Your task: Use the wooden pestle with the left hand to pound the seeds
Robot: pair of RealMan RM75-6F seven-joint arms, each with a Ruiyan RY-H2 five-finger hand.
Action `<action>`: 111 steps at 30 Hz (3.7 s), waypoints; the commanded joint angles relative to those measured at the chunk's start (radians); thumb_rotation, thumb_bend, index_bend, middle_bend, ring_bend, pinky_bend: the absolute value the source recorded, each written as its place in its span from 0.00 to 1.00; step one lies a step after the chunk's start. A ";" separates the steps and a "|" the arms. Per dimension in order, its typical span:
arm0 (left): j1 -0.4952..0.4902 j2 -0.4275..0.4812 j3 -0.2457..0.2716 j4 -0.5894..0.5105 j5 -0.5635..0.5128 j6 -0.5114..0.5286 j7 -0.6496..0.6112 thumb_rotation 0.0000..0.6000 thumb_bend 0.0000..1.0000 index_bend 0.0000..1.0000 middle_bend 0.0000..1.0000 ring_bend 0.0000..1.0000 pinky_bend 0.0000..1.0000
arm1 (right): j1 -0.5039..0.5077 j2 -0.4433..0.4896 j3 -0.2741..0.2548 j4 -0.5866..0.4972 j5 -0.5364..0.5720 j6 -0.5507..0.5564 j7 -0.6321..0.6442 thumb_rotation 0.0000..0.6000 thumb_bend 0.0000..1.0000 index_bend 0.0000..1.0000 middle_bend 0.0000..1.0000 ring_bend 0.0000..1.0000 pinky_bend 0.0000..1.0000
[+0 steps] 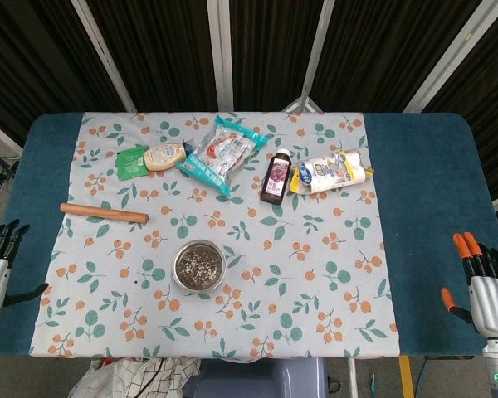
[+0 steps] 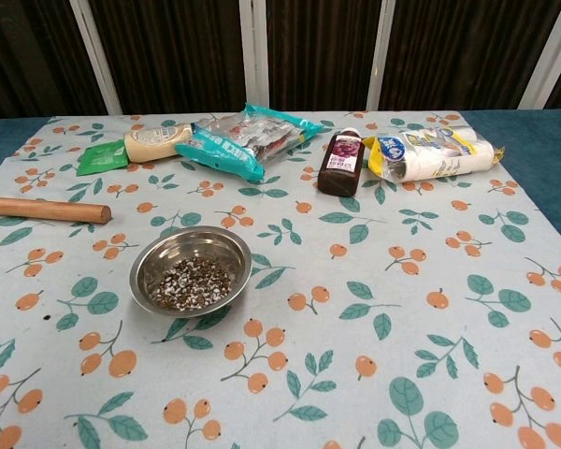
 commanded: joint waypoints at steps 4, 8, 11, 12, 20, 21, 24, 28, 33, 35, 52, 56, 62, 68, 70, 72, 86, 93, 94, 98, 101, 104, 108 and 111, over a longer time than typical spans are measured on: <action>0.000 0.001 -0.001 -0.001 -0.004 -0.007 0.006 1.00 0.12 0.00 0.00 0.00 0.00 | -0.001 0.001 -0.001 -0.001 -0.003 0.002 0.001 1.00 0.37 0.00 0.00 0.00 0.00; -0.005 0.005 -0.005 -0.004 -0.015 -0.023 0.011 1.00 0.12 0.00 0.00 0.00 0.00 | -0.001 0.000 0.000 -0.001 -0.002 0.002 -0.001 1.00 0.37 0.00 0.00 0.00 0.00; -0.022 0.009 -0.019 -0.009 -0.043 -0.055 0.024 1.00 0.12 0.00 0.00 0.00 0.00 | 0.001 -0.001 0.001 -0.001 0.000 -0.001 -0.002 1.00 0.37 0.00 0.00 0.00 0.00; -0.030 0.011 -0.027 -0.009 -0.054 -0.065 0.032 1.00 0.12 0.00 0.00 0.00 0.00 | 0.002 -0.001 0.001 -0.001 0.001 -0.003 -0.002 1.00 0.37 0.00 0.00 0.00 0.00; -0.122 0.009 -0.105 0.016 -0.155 -0.169 0.118 1.00 0.12 0.15 0.12 0.00 0.00 | 0.008 -0.001 0.004 -0.002 0.004 -0.012 0.001 1.00 0.37 0.00 0.00 0.00 0.00; -0.142 0.005 -0.118 0.022 -0.175 -0.192 0.136 1.00 0.12 0.17 0.14 0.00 0.00 | 0.009 -0.002 0.004 -0.001 0.004 -0.014 0.002 1.00 0.37 0.00 0.00 0.00 0.00; -0.195 -0.008 -0.144 0.040 -0.212 -0.251 0.185 1.00 0.12 0.21 0.17 0.00 0.00 | 0.010 -0.001 0.003 -0.003 0.008 -0.019 0.006 1.00 0.37 0.00 0.00 0.00 0.00; -0.285 -0.030 -0.166 0.072 -0.280 -0.368 0.277 1.00 0.18 0.25 0.20 0.00 0.00 | 0.011 0.000 0.005 -0.003 0.008 -0.018 0.008 1.00 0.37 0.00 0.00 0.00 0.00; -0.368 -0.078 -0.178 0.123 -0.356 -0.459 0.375 1.00 0.20 0.28 0.23 0.00 0.00 | 0.012 0.001 0.007 -0.005 0.018 -0.025 0.013 1.00 0.37 0.00 0.00 0.00 0.00; -0.397 -0.105 -0.179 0.149 -0.385 -0.487 0.407 1.00 0.20 0.29 0.24 0.00 0.00 | 0.012 0.002 0.008 -0.006 0.020 -0.027 0.017 1.00 0.37 0.00 0.00 0.00 0.00; -0.546 -0.345 -0.165 0.425 -0.490 -0.609 0.484 1.00 0.21 0.33 0.31 0.01 0.00 | 0.014 0.012 0.009 -0.012 0.030 -0.041 0.045 1.00 0.37 0.00 0.00 0.00 0.00; -0.569 -0.383 -0.166 0.470 -0.497 -0.627 0.477 1.00 0.23 0.34 0.32 0.01 0.00 | 0.015 0.014 0.009 -0.013 0.033 -0.046 0.053 1.00 0.37 0.00 0.00 0.00 0.00; -0.600 -0.431 -0.166 0.517 -0.507 -0.650 0.472 1.00 0.26 0.37 0.35 0.02 0.00 | 0.016 0.017 0.009 -0.015 0.035 -0.049 0.057 1.00 0.37 0.00 0.00 0.00 0.00; -0.616 -0.460 -0.160 0.542 -0.510 -0.658 0.469 1.00 0.28 0.40 0.38 0.02 0.00 | 0.015 0.019 0.008 -0.017 0.036 -0.049 0.059 1.00 0.37 0.00 0.00 0.00 0.00; -0.620 -0.467 -0.158 0.549 -0.514 -0.663 0.468 1.00 0.28 0.41 0.39 0.02 0.00 | 0.015 0.019 0.008 -0.018 0.037 -0.049 0.059 1.00 0.37 0.00 0.00 0.00 0.00; -0.626 -0.476 -0.157 0.556 -0.515 -0.666 0.466 1.00 0.28 0.42 0.40 0.03 0.00 | 0.015 0.019 0.008 -0.019 0.037 -0.049 0.059 1.00 0.37 0.00 0.00 0.00 0.00; -0.646 -0.491 -0.146 0.567 -0.501 -0.671 0.449 1.00 0.33 0.45 0.45 0.04 0.00 | 0.014 0.020 0.008 -0.019 0.044 -0.052 0.061 1.00 0.37 0.00 0.00 0.00 0.00; -0.650 -0.474 -0.139 0.564 -0.511 -0.679 0.449 1.00 0.33 0.46 0.48 0.04 0.00 | 0.014 0.020 0.007 -0.021 0.046 -0.052 0.060 1.00 0.37 0.00 0.00 0.00 0.00; -0.650 -0.474 -0.139 0.566 -0.513 -0.680 0.449 1.00 0.33 0.46 0.48 0.04 0.00 | 0.014 0.020 0.008 -0.022 0.047 -0.053 0.060 1.00 0.37 0.00 0.00 0.00 0.00; -0.655 -0.477 -0.137 0.578 -0.522 -0.687 0.449 1.00 0.34 0.46 0.48 0.04 0.00 | 0.014 0.020 0.008 -0.024 0.051 -0.057 0.062 1.00 0.37 0.00 0.00 0.00 0.00; -0.659 -0.485 -0.133 0.592 -0.527 -0.694 0.450 1.00 0.34 0.47 0.48 0.05 0.00 | 0.014 0.020 0.008 -0.024 0.054 -0.057 0.061 1.00 0.37 0.00 0.00 0.00 0.00; -0.661 -0.494 -0.128 0.601 -0.528 -0.698 0.448 1.00 0.35 0.48 0.49 0.06 0.00 | 0.014 0.020 0.008 -0.025 0.056 -0.059 0.060 1.00 0.37 0.00 0.00 0.00 0.00; -0.662 -0.504 -0.122 0.610 -0.524 -0.700 0.442 1.00 0.40 0.51 0.53 0.07 0.00 | 0.014 0.020 0.009 -0.025 0.057 -0.059 0.058 1.00 0.37 0.00 0.00 0.00 0.00; -0.661 -0.509 -0.120 0.613 -0.510 -0.691 0.428 1.00 0.49 0.56 0.58 0.10 0.00 | 0.014 0.019 0.008 -0.026 0.057 -0.058 0.057 1.00 0.37 0.00 0.00 0.00 0.00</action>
